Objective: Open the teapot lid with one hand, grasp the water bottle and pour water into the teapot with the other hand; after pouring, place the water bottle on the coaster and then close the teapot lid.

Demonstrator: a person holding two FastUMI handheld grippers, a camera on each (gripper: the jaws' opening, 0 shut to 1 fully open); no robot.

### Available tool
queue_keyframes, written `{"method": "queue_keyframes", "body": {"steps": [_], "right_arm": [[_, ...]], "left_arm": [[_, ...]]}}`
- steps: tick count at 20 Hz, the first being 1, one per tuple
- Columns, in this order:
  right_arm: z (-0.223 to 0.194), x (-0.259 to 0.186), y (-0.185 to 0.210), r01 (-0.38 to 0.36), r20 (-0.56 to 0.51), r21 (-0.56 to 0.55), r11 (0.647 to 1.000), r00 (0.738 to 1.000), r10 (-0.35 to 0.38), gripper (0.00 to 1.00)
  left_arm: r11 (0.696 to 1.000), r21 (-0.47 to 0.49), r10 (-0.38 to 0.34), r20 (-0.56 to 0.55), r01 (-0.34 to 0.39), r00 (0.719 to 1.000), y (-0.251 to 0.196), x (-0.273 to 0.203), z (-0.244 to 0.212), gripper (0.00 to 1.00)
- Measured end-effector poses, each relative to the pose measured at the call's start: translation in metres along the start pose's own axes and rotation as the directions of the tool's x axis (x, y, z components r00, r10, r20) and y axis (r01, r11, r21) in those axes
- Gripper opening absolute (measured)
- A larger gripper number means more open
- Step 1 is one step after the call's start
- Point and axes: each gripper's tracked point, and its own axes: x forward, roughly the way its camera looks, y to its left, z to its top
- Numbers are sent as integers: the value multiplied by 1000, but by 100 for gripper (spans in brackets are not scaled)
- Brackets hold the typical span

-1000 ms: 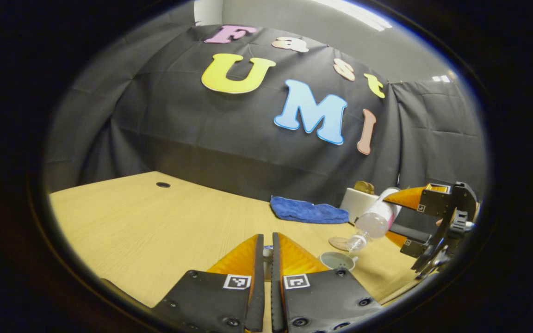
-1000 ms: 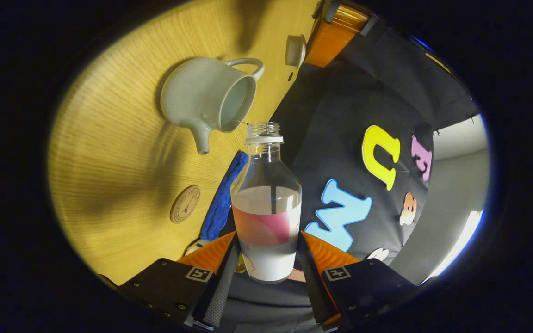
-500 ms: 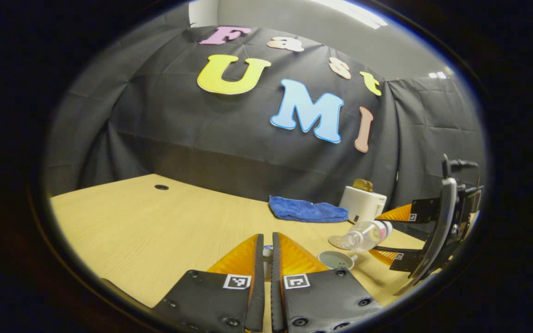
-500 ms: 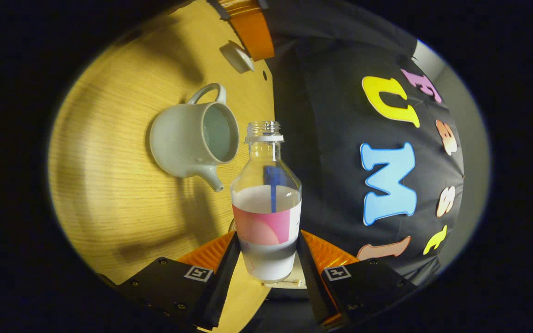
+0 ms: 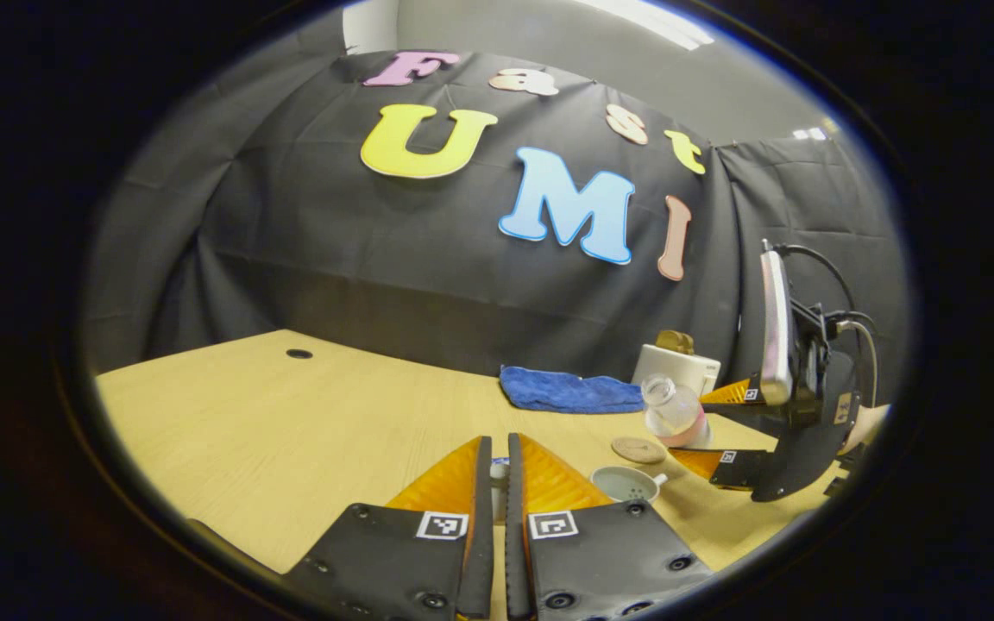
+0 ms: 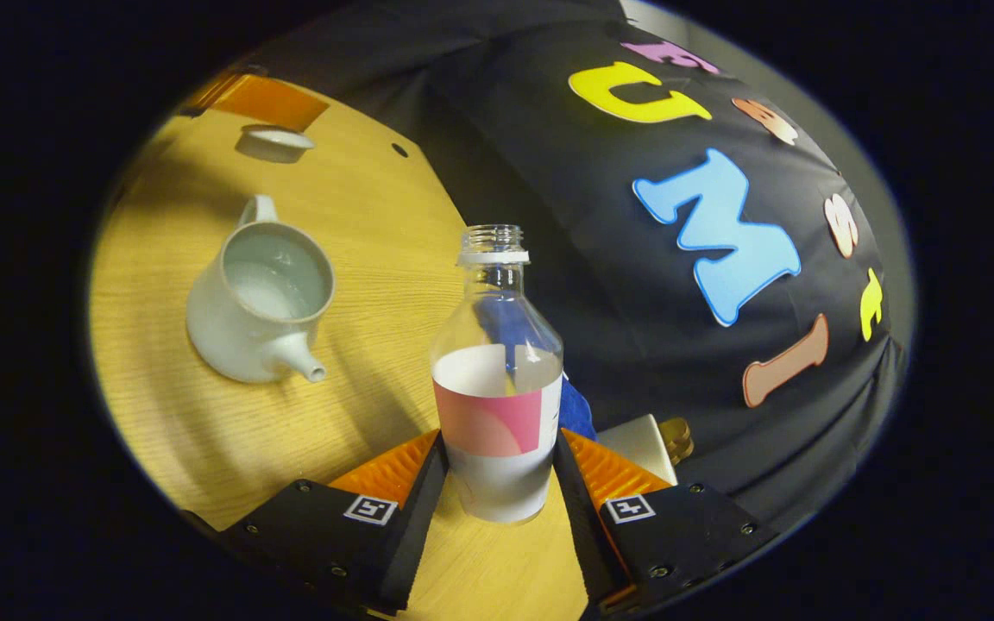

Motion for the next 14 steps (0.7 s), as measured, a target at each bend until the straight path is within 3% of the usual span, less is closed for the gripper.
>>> {"method": "queue_keyframes", "body": {"steps": [3, 5, 11, 14], "right_arm": [[-1, 5, -11, 21, 14, 132, 991, 1000, -23, 72], [-1, 13, -16, 14, 31, 261, 965, 999, -23, 73], [-2, 47, -27, 11, 71, 544, 839, 996, -59, 73], [-4, 62, -22, -33, 89, 662, 749, 995, -34, 73]], "left_arm": [[1000, 9, -3, 1, 3, 1000, -3, 1, 0, 12], [1000, 18, -4, 1, 4, 1000, -2, 1, 0, 12], [1000, 22, -5, 1, 5, 1000, -2, 0, 1, 12], [1000, 23, -6, 1, 6, 1000, -3, 1, 1, 12]]}}
